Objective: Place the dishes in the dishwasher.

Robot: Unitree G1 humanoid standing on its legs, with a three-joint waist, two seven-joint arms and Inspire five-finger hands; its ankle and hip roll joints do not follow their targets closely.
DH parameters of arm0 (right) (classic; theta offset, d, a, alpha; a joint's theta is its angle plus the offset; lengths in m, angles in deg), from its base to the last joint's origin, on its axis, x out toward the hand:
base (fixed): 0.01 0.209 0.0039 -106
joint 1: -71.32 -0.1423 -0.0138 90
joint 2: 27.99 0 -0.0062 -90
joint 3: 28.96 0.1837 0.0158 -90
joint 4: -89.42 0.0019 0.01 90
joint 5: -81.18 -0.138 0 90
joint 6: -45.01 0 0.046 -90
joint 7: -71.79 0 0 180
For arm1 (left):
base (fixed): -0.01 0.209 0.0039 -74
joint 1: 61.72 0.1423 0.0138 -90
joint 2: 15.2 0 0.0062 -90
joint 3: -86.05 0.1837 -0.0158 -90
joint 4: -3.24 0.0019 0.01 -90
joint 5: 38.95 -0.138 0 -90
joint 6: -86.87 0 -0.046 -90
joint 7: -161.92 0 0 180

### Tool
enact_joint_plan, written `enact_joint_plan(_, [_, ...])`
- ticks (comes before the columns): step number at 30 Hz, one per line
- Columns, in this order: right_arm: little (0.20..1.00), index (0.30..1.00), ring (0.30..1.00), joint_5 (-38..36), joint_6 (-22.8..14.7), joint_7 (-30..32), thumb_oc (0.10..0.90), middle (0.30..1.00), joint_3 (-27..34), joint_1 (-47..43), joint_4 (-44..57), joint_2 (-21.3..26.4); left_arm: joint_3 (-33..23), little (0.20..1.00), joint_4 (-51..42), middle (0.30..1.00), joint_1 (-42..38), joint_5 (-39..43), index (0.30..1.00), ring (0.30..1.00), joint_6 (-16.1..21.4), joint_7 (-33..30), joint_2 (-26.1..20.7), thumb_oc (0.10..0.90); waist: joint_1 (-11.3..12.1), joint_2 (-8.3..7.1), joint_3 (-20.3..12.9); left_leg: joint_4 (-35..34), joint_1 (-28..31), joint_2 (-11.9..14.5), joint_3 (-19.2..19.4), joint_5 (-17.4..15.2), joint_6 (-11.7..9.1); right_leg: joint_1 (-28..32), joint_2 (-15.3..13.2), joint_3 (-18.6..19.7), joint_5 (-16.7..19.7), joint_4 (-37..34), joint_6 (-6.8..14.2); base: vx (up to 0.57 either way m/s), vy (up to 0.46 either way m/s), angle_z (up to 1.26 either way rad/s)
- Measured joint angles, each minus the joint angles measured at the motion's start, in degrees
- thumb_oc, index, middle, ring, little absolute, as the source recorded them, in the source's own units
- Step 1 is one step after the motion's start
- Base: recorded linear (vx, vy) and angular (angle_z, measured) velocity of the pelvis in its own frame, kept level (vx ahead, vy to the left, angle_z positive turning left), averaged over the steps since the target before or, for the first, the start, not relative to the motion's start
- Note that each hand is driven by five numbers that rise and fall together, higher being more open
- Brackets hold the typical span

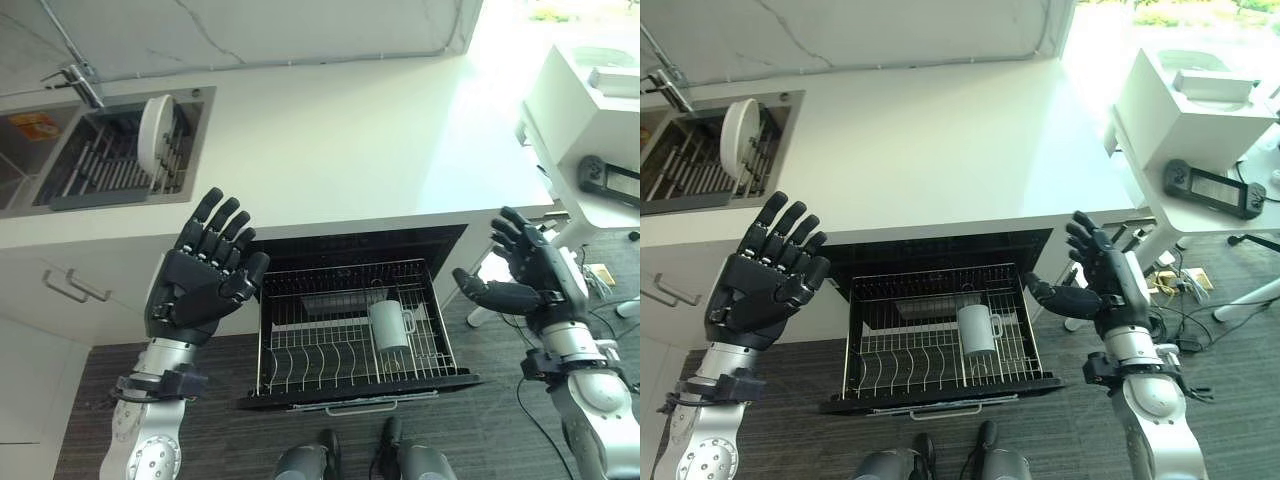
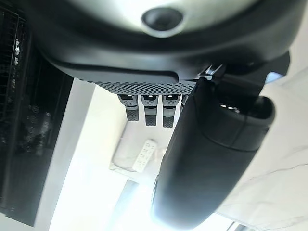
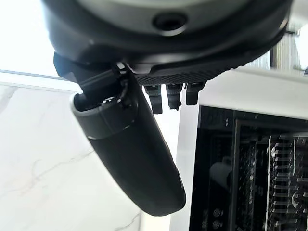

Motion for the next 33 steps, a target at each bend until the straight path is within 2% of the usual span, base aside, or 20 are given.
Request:
enact_joint_plan(1, [0.9,0.9,0.9,-0.35,-0.43,0.06,0.8,0.9,0.05,-0.65,-0.28,1.29,1.69,0.9,0.05,0.9,-0.99,0.02,0.9,0.9,0.02,0.55,-0.06,0.8,-0.05,-0.46,0.2,0.12,1.02,3.91,-2.64,-0.53,-1.93,-0.07,-1.03,0.89,0.23,0.43,0.91,-0.18,0.673,0.11])
enact_joint_plan(2, [0.9,0.9,0.9,-2.26,-0.88,-0.23,0.8,0.9,0.29,-3.01,-2.09,5.06,4.0,0.9,0.08,0.9,-2.65,0.07,0.9,0.9,0.04,0.84,-0.23,0.8,1.1,-3.12,0.28,-2.45,3.14,2.11,-12.44,0.76,-4.2,-1.45,-4.65,5.65,1.95,0.29,3.26,-0.31,0.908,-0.44])
enact_joint_plan(4, [0.9,0.9,0.9,-2.34,-2.53,1.03,0.8,0.9,3.23,-5.25,-2.41,7.01,5.18,0.9,0.56,0.9,-5.85,0.06,0.9,0.9,0.29,0.9,-0.14,0.8,0.96,-4.21,0.37,-2.96,4.95,3.51,-15.02,0.31,-4.64,-2.94,-8.64,10.52,6.68,-1.34,8.3,-0.43,1.274,-0.71])
enact_joint_plan(5, [0.9,0.9,0.9,-2.73,-2.89,3.15,0.8,0.9,3.97,-4.33,-0.9,5.19,4.68,0.9,1.73,0.9,-9.73,0.04,0.9,0.9,0.47,0.41,-0.53,0.8,0.42,-6.6,0.46,10.94,-1.39,-1.35,-12.47,-4.1,-3.83,-4.27,-14.2,12.92,12.93,-3.62,11.77,-0.32,1.115,-0.38])
enact_joint_plan(6, [0.9,0.9,0.9,-2.62,-3.5,3.74,0.8,0.9,3.96,-3.85,1.39,4.95,4.16,0.9,1.77,0.9,-10.97,0.52,0.9,0.9,0.93,0.62,-0.85,0.8,-0.92,-6.03,0.56,18.0,-6.07,-1.79,-11.46,-8.75,-0.43,-5.81,-15.72,12.13,14.63,-2.4,12.71,-0.21,0.902,-0.12])
enact_joint_plan(8, [0.9,0.9,0.9,-2.63,-4.15,3.87,0.8,0.9,3.17,-3.91,1.81,3.33,4.14,0.9,3.12,0.9,-11.63,1.38,0.9,0.9,1.09,0.96,-1.3,0.8,-1.48,-6.07,0.61,21.55,-8.07,-3.48,-10.94,-10.91,1.91,-6.53,-17.32,11.01,19.34,-3.04,11.36,-0.1,0.377,0.02])
enact_joint_plan(11, [0.9,0.9,0.9,-2.66,-4.26,3.49,0.8,0.9,0.72,1.49,2.29,-0.56,2.97,0.9,7.02,0.9,-7.9,2.0,0.9,0.9,-0.17,0.85,-1.96,0.8,-1.51,-4.41,0.11,14.2,-9.32,-9.94,-7.71,-6.22,8.42,-5.55,-15.51,8.05,12.11,4.91,10.59,-0.12,0.423,0.25])
enact_joint_plan(14, [0.9,0.9,0.9,-2.2,-4.35,4.63,0.8,0.9,0.53,2.62,3.3,-1.85,0.04,0.9,5.58,0.9,-4.22,2.35,0.9,0.9,-1.47,2.6,-3.12,0.8,-1.41,-2.36,1.58,10.65,-7.33,-11.99,-7.75,-2.96,11.5,-4.43,-14.56,7.94,8.67,5.0,12.02,-0.05,0.289,0.28])
enact_joint_plan(15, [0.9,0.9,0.9,-2.19,-4.17,5.22,0.8,0.9,-0.76,2.35,3.02,-1.57,-0.75,0.9,5.56,0.9,-2.47,2.83,0.9,0.9,-2.05,3.28,-3.06,0.8,-1.05,-0.35,1.49,4.25,-5.87,-11.49,-7.86,-1.23,8.61,-3.82,-7.63,5.92,2.77,8.56,9.93,-0.01,0.238,0.16])
enact_joint_plan(16, [0.9,0.9,0.9,-2.13,-4.22,5.57,0.8,0.9,-1.47,1.73,2.86,-2.16,-0.96,0.9,5.4,0.9,-2.57,2.86,0.9,0.9,-2.2,3.37,-3.6,0.8,-1.13,-1.52,1.61,2.24,-4.69,-11.83,-6.49,-1.67,3.41,-3.98,-4.74,4.24,-0.47,10.05,7.15,-0.03,0.185,0.44])
enact_joint_plan(17, [0.9,0.9,0.9,-2.06,-4.57,5.63,0.8,0.9,-1.64,1.07,2.87,-2.77,-1.02,0.9,4.21,0.9,-2.89,2.97,0.9,0.9,-2.18,3.46,-5.37,0.8,-1.64,-3.62,1.45,11.46,-6.28,-11.12,-8.91,-4.31,8.47,-3.3,-3.44,4.78,-3.15,11.73,7.61,0.01,0.071,0.27])
enact_joint_plan(18, [0.9,0.9,0.9,-1.87,-4.78,5.66,0.8,0.9,-1.59,-0.04,2.82,-1.33,-1.13,0.9,2.45,0.9,-2.54,3.02,0.9,0.9,-2.03,3.53,-5.42,0.8,-0.98,-2.52,1.16,9.66,-2.75,-8.21,-11.49,-6.53,10.61,-2.61,-0.45,4.62,-5.27,13.89,9.03,0.02,0.042,-0.04])
enact_joint_plan(19, [0.9,0.9,0.9,-1.42,-4.25,5.54,0.8,0.9,-2.07,-1.07,2.44,-1.28,-0.8,0.9,2.58,0.9,-2.93,3.13,0.9,0.9,-2.12,3.32,-3.79,0.8,0.07,-3.52,1.37,7.45,-1.23,-9.69,-9.41,-5.71,9.46,-2.33,-0.11,4.8,-7.84,13.89,7.1,0.05,0.011,-0.41])
enact_joint_plan(21, [0.9,0.9,0.9,-0.15,-4.8,5.63,0.8,0.9,-1.7,-1.86,2.78,-0.93,1.55,0.9,2.46,0.9,-3.71,3.2,0.9,0.9,-2.13,3.34,-1.67,0.8,-0.38,-1.97,1.37,0.84,0.9,-11.5,-9.03,-1.29,11.61,-2.07,3.8,1.19,-9.21,12.2,3.7,0.08,-0.04,-0.23])
enact_joint_plan(22, [0.9,0.9,0.9,0.03,-4.79,5.76,0.8,0.9,-1.71,-1.89,2.63,-1.04,2.97,0.9,2.84,0.9,-4.63,3.08,0.9,0.9,-2.17,3.4,-1.59,0.8,-0.6,-1.52,1.61,-1.69,1.73,-12.31,-8.89,-0.66,5.22,-1.96,6.66,-0.59,-8.62,10.56,1.13,0.11,-0.081,0.01])
enact_joint_plan(23, [0.9,0.9,0.9,0.02,-4.8,6.05,0.8,0.9,-2.54,-1.98,2.2,-2.48,3.48,0.9,3.99,0.9,-6.15,2.09,0.9,0.9,-2.29,3.54,-2.93,0.8,-0.5,-5.98,2.05,5.44,-2.34,-15.7,-10.69,0.67,-0.72,-1.55,3.26,1.49,-3.88,8.77,-2.89,0.16,-0.155,0.22])
enact_joint_plan(24, [0.9,0.9,0.9,0.01,-5.33,6.1,0.8,0.9,-0.85,-1.8,2.43,-1.06,3.93,0.9,4.25,0.9,-7.38,1.58,0.9,0.9,-2.94,3.88,-2.85,0.8,-1.59,-3.08,2.39,13.37,-5.28,-6.44,-13.34,-6.83,5.96,-2.22,3.32,2.32,-9.24,13.2,3.88,0.16,-0.171,0.17])
enact_joint_plan(28, [0.9,0.9,0.9,-0.25,-5.47,6.24,0.8,0.9,0.71,-0.39,3.23,-0.88,2.91,0.9,3.04,0.9,-5.44,0.94,0.9,0.9,-3.39,4.05,-0.89,0.8,-1.61,-1.65,1.45,-2.09,2.39,-12.46,-11.04,0.41,8.68,-0.72,4.68,0.31,-10.55,10.32,1.39,0.13,-0.139,-0.11])
enact_joint_plan(31, [0.9,0.9,0.9,-0.29,-5.51,6.24,0.8,0.9,0.69,-0.41,3.33,-0.53,3.07,0.9,2.17,0.9,-5.78,-0.28,0.9,0.9,-3.4,3.46,-1.04,0.8,-1.89,-0.16,0.54,-5.35,4.17,-13.86,-10.5,1.41,9.58,0.69,8.03,0.26,-10.48,8.17,-0.99,0.1,-0.101,-0.04])
enact_joint_plan(33, [0.9,0.9,0.9,-0.45,-5.47,6.31,0.8,0.9,0.41,-0.38,3.34,-0.04,3.12,0.9,2.2,0.9,-5.77,-1.37,0.9,0.9,-3.36,2.46,-1.6,0.8,-1.69,-0.33,0.12,-3.75,4.29,-15.06,-10.54,1.56,5.58,2.96,7.76,2.57,-6.2,3.45,-6.78,0.1,-0.104,0.06])
